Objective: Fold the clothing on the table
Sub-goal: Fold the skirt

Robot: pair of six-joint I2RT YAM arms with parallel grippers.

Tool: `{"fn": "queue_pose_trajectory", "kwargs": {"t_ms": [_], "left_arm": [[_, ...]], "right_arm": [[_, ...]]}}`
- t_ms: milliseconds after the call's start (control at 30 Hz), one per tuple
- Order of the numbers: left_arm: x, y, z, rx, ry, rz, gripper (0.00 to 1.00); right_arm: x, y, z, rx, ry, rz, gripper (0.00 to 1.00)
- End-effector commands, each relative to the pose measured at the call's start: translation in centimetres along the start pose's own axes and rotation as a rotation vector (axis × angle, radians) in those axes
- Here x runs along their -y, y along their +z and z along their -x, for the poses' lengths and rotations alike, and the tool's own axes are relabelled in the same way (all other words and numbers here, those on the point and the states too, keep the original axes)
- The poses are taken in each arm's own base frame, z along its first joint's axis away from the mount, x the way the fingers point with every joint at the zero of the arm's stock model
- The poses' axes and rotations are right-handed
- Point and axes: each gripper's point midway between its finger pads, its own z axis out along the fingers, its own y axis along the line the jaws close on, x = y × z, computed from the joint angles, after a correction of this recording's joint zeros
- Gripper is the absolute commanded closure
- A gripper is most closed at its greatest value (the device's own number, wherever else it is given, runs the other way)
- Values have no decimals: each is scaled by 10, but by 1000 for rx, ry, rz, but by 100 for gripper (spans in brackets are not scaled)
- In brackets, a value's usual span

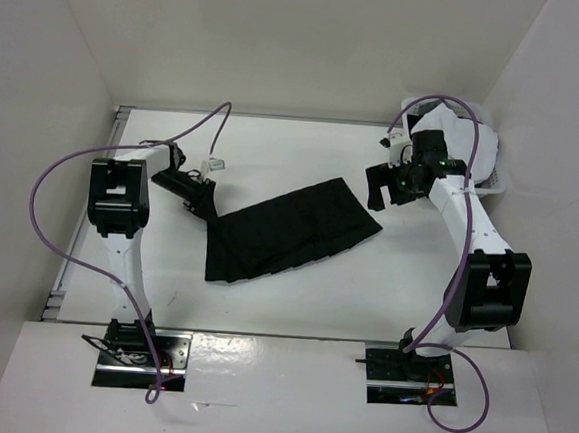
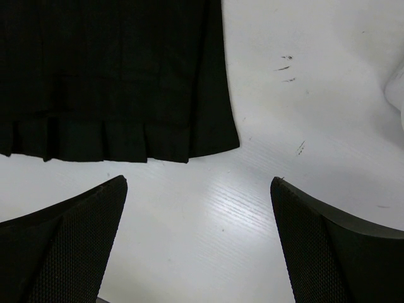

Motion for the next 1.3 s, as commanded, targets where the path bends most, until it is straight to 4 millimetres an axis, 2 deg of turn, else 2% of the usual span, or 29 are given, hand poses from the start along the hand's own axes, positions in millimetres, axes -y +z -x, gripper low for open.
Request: {"fn": "queue_pose_trajectory", "kwargs": {"t_ms": [0, 100, 133, 167, 400, 500, 567, 667, 767, 933, 1100, 1267], "left_arm": [[-24, 17, -40, -145, 14, 40, 61], [-22, 18, -45, -160, 2, 23, 78], [-22, 18, -45, -160, 2, 23, 92], [-20, 21, -45, -166, 8, 20, 100], [-22, 23, -34, -140, -42, 55, 100], [-23, 23, -30, -128, -67, 68, 100], [-26, 23, -27, -118, -71, 78, 100], [-32, 16, -21, -75, -105, 111, 100], [-36, 12, -26, -50, -167, 127, 100], [-38, 7, -34, -46, -209, 151, 100], [-38, -2, -36, -28, -207, 175, 100], [-34, -3, -39, -33, -215, 170, 100]], "right_arm": [[-2, -11, 4, 21, -4, -2, 2], [-1, -13, 8, 29, -6, -5, 2], [-1, -13, 8, 29, -6, -5, 2], [-1, -13, 8, 29, -6, -5, 2], [-5, -6, 5, 18, -1, 30, 2], [-5, 6, -1, -16, 11, 50, 2], [-13, 20, -17, -66, 59, 99, 2], [-18, 37, -31, -102, 77, 144, 2], [-18, 49, -32, -100, 90, 178, 2], [-9, 71, -47, -150, 151, 253, 2], [-3, 80, -42, -139, 144, 271, 2], [10, 94, -40, -130, 158, 294, 2]]}}
